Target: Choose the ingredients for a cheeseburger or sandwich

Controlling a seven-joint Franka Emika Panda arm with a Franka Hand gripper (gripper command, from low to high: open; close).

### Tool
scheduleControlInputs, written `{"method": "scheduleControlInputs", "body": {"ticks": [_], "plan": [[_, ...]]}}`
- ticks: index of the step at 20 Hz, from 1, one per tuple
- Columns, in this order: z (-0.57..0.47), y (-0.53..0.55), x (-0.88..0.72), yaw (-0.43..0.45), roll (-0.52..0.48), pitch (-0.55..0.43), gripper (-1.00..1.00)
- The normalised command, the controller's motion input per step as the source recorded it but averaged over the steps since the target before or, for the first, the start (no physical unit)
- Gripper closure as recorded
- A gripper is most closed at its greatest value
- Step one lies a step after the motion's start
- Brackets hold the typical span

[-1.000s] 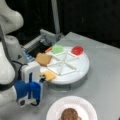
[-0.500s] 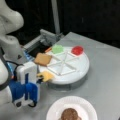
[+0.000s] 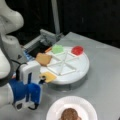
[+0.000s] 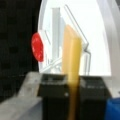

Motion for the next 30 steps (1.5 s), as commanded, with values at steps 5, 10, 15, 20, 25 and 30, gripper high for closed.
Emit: {"method": "scheduleControlInputs", "body": {"ticks": [5, 10, 15, 20, 25, 30], "plan": [[0.06, -0.21, 0.46, 0.334, -0.341, 0.204, 1.0], [-0.04, -0.19, 0.39, 0.297, -0.301, 0.172, 1.0], [-0.15, -0.23, 0.49, 0.252, -0.217, 0.167, 1.0], [-0.23, -0.23, 0.57, 0.22, -0.342, 0.135, 1.0], [-0.1, -0.18, 0.44, 0.19, -0.308, 0.14, 1.0], [-0.05, -0.19, 0.34, 0.173, -0.166, 0.151, 1.0]]}}
